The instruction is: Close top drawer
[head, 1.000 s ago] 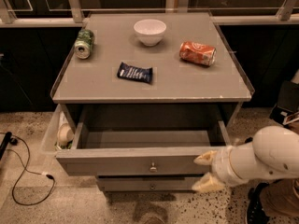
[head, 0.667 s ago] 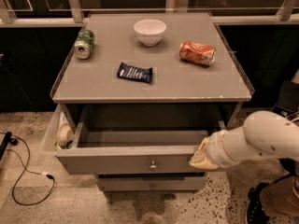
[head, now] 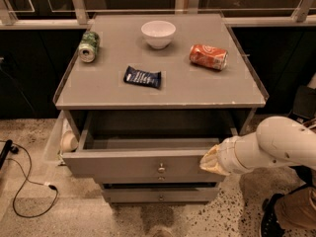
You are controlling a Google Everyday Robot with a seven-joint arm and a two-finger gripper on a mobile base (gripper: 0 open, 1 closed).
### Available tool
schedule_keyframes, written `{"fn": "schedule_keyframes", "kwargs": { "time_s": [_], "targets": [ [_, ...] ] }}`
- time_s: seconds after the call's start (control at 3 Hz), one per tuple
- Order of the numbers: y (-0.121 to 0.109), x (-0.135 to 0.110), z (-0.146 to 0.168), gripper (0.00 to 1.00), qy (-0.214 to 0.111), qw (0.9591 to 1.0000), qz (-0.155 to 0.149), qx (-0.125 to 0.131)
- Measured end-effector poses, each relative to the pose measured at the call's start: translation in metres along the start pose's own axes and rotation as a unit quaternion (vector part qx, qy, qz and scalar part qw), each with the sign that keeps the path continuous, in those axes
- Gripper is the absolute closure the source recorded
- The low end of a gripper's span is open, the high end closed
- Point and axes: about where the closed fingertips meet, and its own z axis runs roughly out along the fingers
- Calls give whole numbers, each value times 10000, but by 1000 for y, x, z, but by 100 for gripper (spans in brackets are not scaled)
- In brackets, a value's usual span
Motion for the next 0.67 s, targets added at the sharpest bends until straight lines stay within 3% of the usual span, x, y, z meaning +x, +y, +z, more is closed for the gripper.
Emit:
{"fn": "schedule_keyframes", "kwargs": {
  "time_s": [0.67],
  "targets": [
    [0, 0, 0, 23, 0, 10000, 0, 0]
  ]
}}
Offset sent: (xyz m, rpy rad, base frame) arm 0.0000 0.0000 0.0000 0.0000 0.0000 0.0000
